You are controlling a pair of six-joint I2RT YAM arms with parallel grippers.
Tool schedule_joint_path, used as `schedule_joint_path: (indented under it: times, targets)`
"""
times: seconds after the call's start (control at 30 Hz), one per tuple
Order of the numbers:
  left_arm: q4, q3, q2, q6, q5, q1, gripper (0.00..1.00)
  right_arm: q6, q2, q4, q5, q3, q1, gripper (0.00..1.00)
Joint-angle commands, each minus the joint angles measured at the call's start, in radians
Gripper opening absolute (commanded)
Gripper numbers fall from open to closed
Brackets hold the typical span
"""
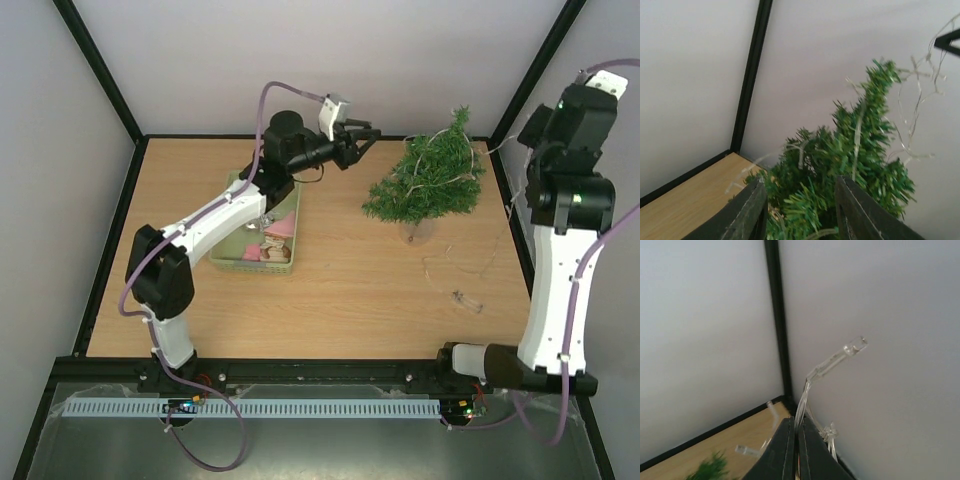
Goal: Decorate the small christmas tree
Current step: Wrap the decoration item around the Christmas tree.
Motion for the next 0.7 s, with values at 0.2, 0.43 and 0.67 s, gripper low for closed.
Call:
schedule_joint_path:
  times: [0.2, 0.43, 0.67]
  targets:
    - [-0.017, -0.238, -0.228, 0.314, -0.073, -0.103, 0.41, 0.214, -0.248, 0.038, -0.434, -0.241, -0.003, 0.02]
    - [0.024, -0.34, -0.309, 0.297, -0.032, -0.126, 0.41, 0.351, -0.367, 0.072, -0.573, -0.41, -0.003, 0.02]
    - [-0.038, -0.342, -0.312, 0.291, 0.005, -0.125, 0.42, 0.437, -0.512, 0.23, -0.856, -0.781, -0.003, 0.02]
